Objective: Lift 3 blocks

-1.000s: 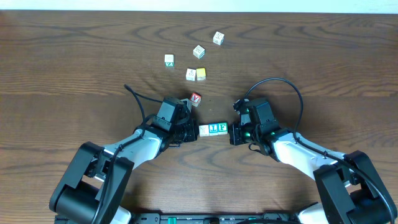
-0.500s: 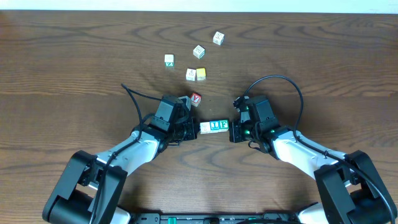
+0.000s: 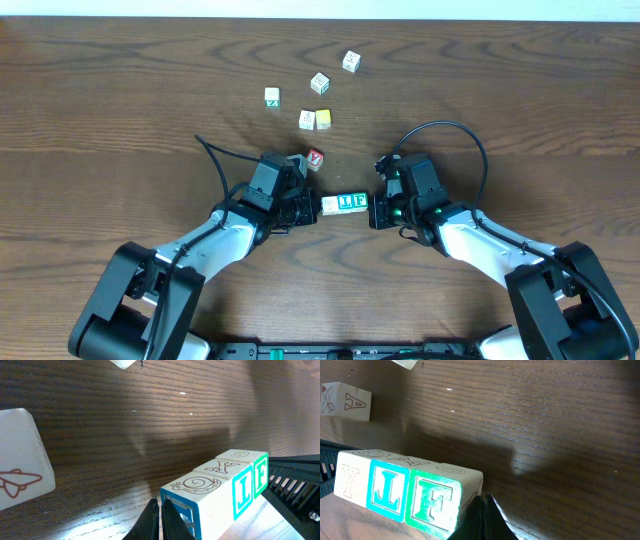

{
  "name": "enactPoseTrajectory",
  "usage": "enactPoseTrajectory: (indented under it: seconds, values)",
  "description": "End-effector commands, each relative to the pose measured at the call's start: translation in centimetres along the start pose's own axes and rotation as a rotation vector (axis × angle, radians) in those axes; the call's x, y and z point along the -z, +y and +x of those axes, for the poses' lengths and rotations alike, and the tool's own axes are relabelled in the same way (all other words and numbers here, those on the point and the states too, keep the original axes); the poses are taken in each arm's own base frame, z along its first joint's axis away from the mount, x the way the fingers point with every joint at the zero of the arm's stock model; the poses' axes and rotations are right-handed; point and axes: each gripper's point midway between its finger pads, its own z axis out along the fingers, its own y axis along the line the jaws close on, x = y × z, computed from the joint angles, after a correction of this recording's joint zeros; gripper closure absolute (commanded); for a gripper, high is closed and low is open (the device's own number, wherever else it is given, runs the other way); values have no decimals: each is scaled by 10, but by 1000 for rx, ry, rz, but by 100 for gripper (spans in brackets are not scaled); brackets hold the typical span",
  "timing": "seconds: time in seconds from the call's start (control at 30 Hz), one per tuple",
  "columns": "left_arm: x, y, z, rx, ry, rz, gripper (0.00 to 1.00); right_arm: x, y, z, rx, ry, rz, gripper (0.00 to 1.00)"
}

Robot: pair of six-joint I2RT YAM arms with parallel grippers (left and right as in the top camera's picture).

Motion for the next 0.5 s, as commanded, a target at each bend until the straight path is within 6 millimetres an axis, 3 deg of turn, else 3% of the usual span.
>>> enactPoseTrajectory:
  seconds: [0.0,0.47]
  values:
    - [8,-71,-1,-99,47,228,93,7,80,7,92,79,-330,99]
    - [9,-73,-3,-99,42,232,93,8,83,0,98,69,-334,99]
